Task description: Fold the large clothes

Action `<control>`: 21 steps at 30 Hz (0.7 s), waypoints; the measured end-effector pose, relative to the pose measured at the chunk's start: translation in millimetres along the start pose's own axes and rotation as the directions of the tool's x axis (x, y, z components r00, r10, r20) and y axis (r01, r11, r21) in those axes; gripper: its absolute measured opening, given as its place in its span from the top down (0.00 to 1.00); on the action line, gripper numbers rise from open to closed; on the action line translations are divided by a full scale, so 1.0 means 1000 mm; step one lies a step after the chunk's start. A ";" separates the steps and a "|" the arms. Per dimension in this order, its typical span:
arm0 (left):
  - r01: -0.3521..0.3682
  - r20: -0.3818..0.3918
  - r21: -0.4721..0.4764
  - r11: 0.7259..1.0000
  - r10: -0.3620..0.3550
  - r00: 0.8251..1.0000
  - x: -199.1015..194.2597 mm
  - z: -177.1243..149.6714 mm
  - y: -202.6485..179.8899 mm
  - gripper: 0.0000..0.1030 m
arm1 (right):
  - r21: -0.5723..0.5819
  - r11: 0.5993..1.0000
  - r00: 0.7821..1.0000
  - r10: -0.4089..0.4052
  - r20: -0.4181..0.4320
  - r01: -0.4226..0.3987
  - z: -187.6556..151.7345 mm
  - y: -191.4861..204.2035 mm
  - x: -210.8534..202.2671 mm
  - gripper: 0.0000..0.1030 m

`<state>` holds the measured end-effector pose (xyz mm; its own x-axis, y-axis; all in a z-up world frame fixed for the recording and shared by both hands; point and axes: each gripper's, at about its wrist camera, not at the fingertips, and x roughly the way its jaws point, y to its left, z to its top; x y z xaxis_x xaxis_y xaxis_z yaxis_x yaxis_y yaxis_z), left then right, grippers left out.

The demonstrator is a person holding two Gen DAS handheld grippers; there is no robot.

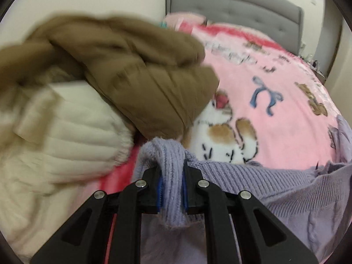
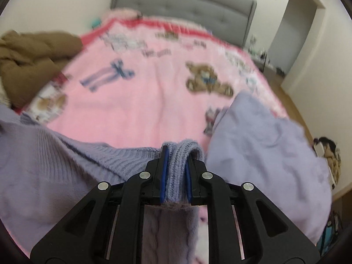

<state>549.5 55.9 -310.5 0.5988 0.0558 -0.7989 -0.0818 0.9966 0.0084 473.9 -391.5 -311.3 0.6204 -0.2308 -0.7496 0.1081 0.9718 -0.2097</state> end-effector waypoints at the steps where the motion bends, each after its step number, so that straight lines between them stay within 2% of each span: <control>1: 0.001 -0.024 -0.012 1.000 -0.001 1.000 0.011 -0.001 -0.002 0.87 | 0.034 0.999 1.000 -0.001 -0.024 0.002 -0.002 -0.001 0.016 0.88; 4: -0.022 -0.068 -0.001 1.000 0.022 0.997 0.038 -0.005 -0.009 0.86 | 0.079 0.997 0.996 0.006 -0.084 0.000 -0.010 0.004 0.050 0.87; 7: -0.039 -0.106 0.042 0.998 0.044 0.993 0.058 -0.010 -0.014 0.81 | 0.068 0.998 0.990 -0.002 -0.141 0.011 -0.017 0.015 0.073 0.86; 9: -0.023 -0.091 0.074 0.997 0.030 0.995 0.061 -0.014 -0.015 0.73 | 0.073 0.997 0.989 0.003 -0.150 0.008 -0.019 0.018 0.077 0.81; 10: -0.012 -0.085 0.084 0.996 0.019 0.996 0.059 -0.015 -0.015 0.66 | 0.109 0.994 0.988 0.037 -0.147 -0.021 -0.018 0.016 0.076 0.78; 11: 0.007 -0.082 0.096 0.995 0.001 0.997 0.057 -0.015 -0.015 0.59 | 0.154 0.986 0.988 0.078 -0.130 -0.057 -0.016 0.010 0.072 0.75; 12: 0.045 -0.085 0.110 0.993 -0.036 0.996 0.054 -0.014 -0.014 0.53 | 0.197 0.975 0.985 0.127 -0.118 -0.102 -0.012 0.004 0.067 0.64; 13: 0.091 -0.098 0.123 0.988 -0.079 0.992 0.052 -0.011 -0.013 0.36 | 0.229 0.962 0.979 0.173 -0.106 -0.146 -0.008 -0.002 0.063 0.49; 14: 0.136 -0.109 0.133 0.982 -0.122 0.987 0.049 -0.007 -0.011 0.25 | 0.256 0.949 0.973 0.213 -0.089 -0.185 -0.004 -0.006 0.058 0.44; 16: 0.238 -0.117 0.155 0.959 -0.221 0.968 0.039 0.003 -0.006 0.15 | 0.268 0.928 0.962 0.271 -0.015 -0.257 0.011 -0.014 0.036 0.34; 18: 0.299 -0.101 0.171 0.939 -0.285 0.953 0.023 0.016 0.003 0.11 | 0.221 0.934 0.959 0.277 0.051 -0.281 0.023 -0.017 0.014 0.21; 20: 0.323 -0.075 0.170 0.931 -0.314 0.946 0.012 0.021 0.010 0.05 | 0.142 0.948 0.957 0.270 0.107 -0.284 0.033 -0.017 -0.013 0.20; 21: 0.355 -0.071 0.166 0.920 -0.348 0.935 0.005 0.022 0.016 0.05 | 0.118 0.953 0.957 0.266 0.116 -0.279 0.034 -0.017 -0.019 0.17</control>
<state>568.6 73.1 -300.7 0.5319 -0.2986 -0.7924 0.2697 0.9468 -0.1758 486.5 -402.2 -272.3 0.7124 0.0432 -0.7004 0.0213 0.9963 0.0831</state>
